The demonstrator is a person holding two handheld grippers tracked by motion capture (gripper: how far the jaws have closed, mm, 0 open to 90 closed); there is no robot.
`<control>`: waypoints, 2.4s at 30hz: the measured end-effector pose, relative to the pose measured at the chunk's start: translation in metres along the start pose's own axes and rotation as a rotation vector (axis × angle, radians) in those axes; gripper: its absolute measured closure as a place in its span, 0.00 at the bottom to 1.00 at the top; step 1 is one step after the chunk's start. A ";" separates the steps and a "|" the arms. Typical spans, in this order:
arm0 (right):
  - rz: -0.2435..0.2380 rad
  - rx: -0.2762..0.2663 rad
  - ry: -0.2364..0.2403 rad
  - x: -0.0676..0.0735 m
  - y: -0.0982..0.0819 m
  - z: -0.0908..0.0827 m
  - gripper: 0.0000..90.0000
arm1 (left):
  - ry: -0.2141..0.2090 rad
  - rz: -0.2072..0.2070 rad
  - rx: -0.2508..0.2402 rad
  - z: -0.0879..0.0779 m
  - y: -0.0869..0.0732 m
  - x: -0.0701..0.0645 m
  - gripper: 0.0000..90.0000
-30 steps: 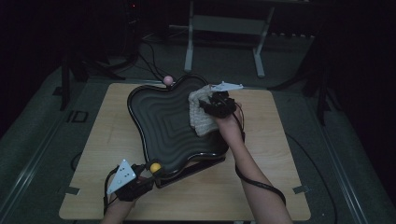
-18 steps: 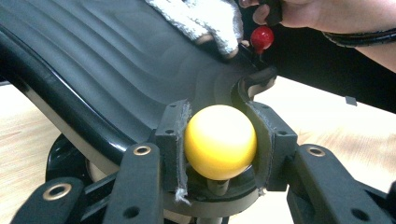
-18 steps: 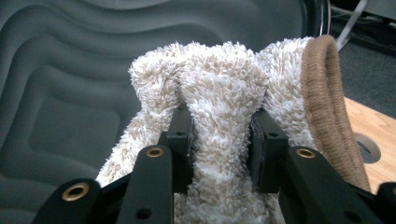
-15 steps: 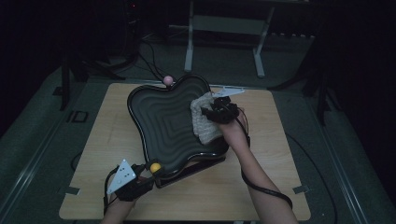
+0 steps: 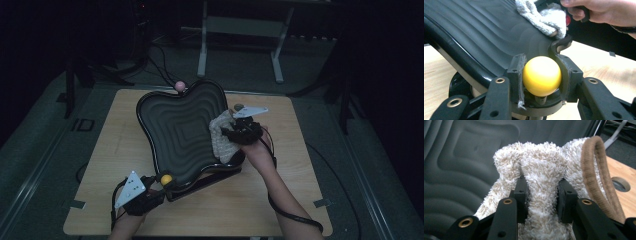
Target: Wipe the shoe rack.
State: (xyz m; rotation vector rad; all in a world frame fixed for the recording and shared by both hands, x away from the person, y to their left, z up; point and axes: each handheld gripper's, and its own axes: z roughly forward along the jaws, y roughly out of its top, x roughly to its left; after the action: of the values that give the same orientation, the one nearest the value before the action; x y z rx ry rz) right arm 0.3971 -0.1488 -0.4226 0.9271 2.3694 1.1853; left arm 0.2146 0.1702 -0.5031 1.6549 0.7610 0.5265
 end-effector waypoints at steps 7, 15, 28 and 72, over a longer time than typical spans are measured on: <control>-0.027 -0.005 -0.006 0.002 -0.008 -0.004 0.75 | 0.000 -0.002 -0.002 0.000 0.000 0.000 0.66; 0.006 -0.028 0.020 0.001 -0.003 -0.007 0.76 | -0.006 -0.003 -0.001 0.000 0.000 0.001 0.66; 0.000 -0.151 0.008 0.008 0.079 -0.002 0.77 | 0.016 0.014 0.007 0.000 0.001 -0.001 0.66; 0.084 -0.075 -0.099 0.025 0.045 0.030 0.76 | 0.011 0.012 -0.004 0.000 -0.001 -0.001 0.66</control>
State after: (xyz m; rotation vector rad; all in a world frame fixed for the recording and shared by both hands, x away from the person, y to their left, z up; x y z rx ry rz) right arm 0.4138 -0.0946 -0.4045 1.0443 2.2128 1.2213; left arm 0.2138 0.1697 -0.5037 1.6548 0.7578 0.5457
